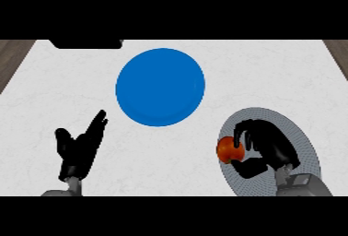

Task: Pick the tomato from the placemat and place it in the plate

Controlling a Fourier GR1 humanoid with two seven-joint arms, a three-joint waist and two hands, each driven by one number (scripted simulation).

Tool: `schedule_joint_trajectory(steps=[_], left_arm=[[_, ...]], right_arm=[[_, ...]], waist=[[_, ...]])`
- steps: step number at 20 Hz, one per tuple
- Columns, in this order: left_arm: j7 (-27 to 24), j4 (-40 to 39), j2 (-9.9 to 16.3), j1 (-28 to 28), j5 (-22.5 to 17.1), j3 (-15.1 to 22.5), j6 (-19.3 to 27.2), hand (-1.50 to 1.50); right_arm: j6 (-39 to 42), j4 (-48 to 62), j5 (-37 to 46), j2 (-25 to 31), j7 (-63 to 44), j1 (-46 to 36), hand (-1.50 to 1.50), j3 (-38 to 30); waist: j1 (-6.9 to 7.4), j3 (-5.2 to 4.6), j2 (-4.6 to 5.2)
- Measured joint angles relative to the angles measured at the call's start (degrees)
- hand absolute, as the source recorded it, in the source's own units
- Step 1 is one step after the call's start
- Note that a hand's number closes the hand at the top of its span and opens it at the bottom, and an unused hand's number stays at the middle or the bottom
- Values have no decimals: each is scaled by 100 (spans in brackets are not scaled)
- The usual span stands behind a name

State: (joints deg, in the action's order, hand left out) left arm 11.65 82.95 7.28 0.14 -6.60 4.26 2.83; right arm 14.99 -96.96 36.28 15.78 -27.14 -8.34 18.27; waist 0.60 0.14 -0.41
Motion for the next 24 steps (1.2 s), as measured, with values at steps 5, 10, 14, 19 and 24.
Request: schedule_joint_trajectory(steps=[5,10,14,19,24], left_arm=[[67,-42,-31,-131,48,139,-78,0],[119,-93,-84,-202,77,243,-119,0],[139,-126,-98,-256,70,269,-159,0],[151,-127,-152,-290,127,329,-119,0],[102,-116,-194,-275,153,345,-86,0]], right_arm=[[-749,-98,1048,-1058,-809,-753,150,1036],[-1711,-19,1961,-1422,-1672,-1523,150,1742],[-2594,120,2487,-1517,-2528,-1983,150,2123],[-3480,423,2995,-1538,-3244,-2416,150,2388],[-4266,762,3370,-1525,-3499,-2687,150,2412]], waist=[[349,-42,-25],[505,-50,-42],[556,-41,-23],[589,-23,14],[573,-7,51]])
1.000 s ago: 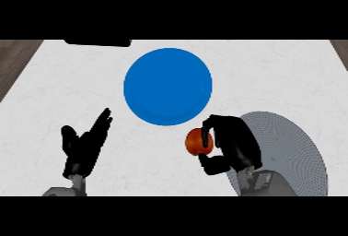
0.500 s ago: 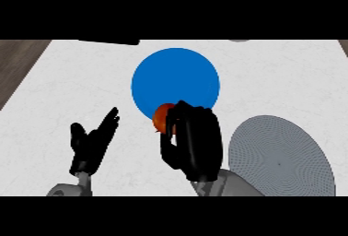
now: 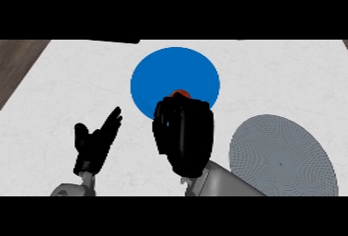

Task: Pick the tomato from the placemat and place it in the plate

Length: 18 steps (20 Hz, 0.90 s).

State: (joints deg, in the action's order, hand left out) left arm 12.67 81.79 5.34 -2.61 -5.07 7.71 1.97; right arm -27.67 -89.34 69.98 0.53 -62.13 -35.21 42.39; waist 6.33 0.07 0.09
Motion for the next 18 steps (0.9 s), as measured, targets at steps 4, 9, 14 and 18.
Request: schedule_joint_trajectory(steps=[4,9,14,18], left_arm=[[97,53,19,-28,-13,-39,26,0],[82,101,21,30,-21,-63,37,0],[51,129,87,48,-61,-127,-25,0],[56,93,36,12,-33,-116,17,0]], right_arm=[[-469,486,354,8,-88,-181,150,-72],[-918,1182,800,15,-145,-406,150,-440],[-1521,1992,930,14,-57,-668,150,-879],[-1961,2710,759,6,35,-1034,150,-1224]], waist=[[-33,4,25],[-107,9,43],[-120,14,77],[-139,21,92]])
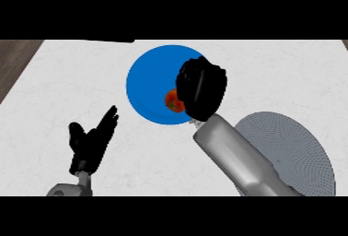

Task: Pick the tomato from the placemat and place it in the plate

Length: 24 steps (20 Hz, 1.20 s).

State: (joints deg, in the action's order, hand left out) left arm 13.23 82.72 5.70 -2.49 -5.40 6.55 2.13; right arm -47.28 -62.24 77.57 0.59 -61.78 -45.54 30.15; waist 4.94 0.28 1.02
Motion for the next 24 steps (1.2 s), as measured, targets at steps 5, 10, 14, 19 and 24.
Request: schedule_joint_trajectory(steps=[5,10,14,19,24], left_arm=[[-30,17,-9,27,13,-18,14,0],[-65,75,-16,25,7,-1,-28,0],[46,49,-39,-84,22,20,-22,0],[-9,45,-29,-87,29,27,-72,0],[-77,23,-29,-64,23,-6,-83,0]], right_arm=[[-658,931,-352,-18,96,-343,150,-348],[-544,1801,-1424,-42,74,-527,-150,-660],[-559,2291,-2448,-57,553,-669,-150,-717],[-864,2414,-3457,-58,1619,-765,-150,-864],[-1407,2176,-4193,-42,2698,-672,-150,-992]], waist=[[-26,3,5],[50,-1,45],[98,3,84],[121,12,107],[99,18,99]])
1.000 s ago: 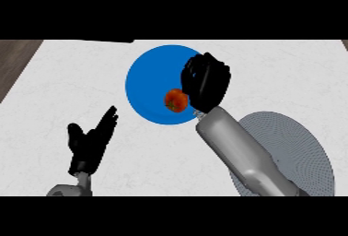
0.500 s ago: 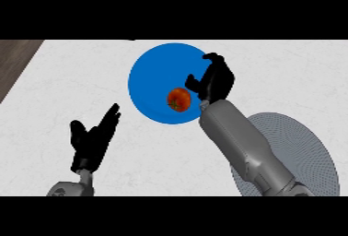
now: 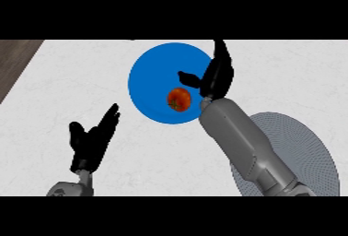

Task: Pick the tomato from the placemat and place it in the plate

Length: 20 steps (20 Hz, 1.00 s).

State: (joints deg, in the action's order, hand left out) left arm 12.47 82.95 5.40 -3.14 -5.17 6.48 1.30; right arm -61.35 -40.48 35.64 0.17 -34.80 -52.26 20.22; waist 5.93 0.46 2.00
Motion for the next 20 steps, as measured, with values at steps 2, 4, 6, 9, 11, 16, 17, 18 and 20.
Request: schedule_joint_trajectory(steps=[2,4,6,9,11,16,17,18,20], left_arm=[[12,42,-4,53,2,-15,29,0],[-17,44,-8,104,2,-32,39,0],[-64,24,50,170,-67,-121,-22,0],[-47,-34,91,161,-79,-193,-33,0],[-83,-21,91,218,-72,-226,-6,0],[-52,91,45,356,-30,-238,84,0],[8,148,13,376,17,-207,149,0],[-6,134,11,391,34,-218,161,0],[-25,192,22,481,18,-251,143,0]], right_arm=[[-189,-126,-328,2,407,104,-150,-101],[-308,-289,-714,3,813,265,-150,-183],[-336,-541,-1152,-2,1157,421,-150,-220],[-188,-1000,-1871,-13,1794,758,-150,-227],[6,-1327,-2345,-17,2261,1083,-150,-171],[783,-1943,-3033,-17,3273,1988,-150,-19],[945,-2049,-3095,-6,3390,2150,-150,3],[1066,-2178,-3102,-1,3450,2321,-150,75],[1205,-2402,-3038,9,3508,2640,-150,211]], waist=[[-48,-1,-21],[-107,-2,-41],[-185,-2,-75],[-286,4,-110],[-333,4,-129],[-482,-7,-184],[-504,-11,-191],[-527,-12,-200],[-554,-15,-213]])
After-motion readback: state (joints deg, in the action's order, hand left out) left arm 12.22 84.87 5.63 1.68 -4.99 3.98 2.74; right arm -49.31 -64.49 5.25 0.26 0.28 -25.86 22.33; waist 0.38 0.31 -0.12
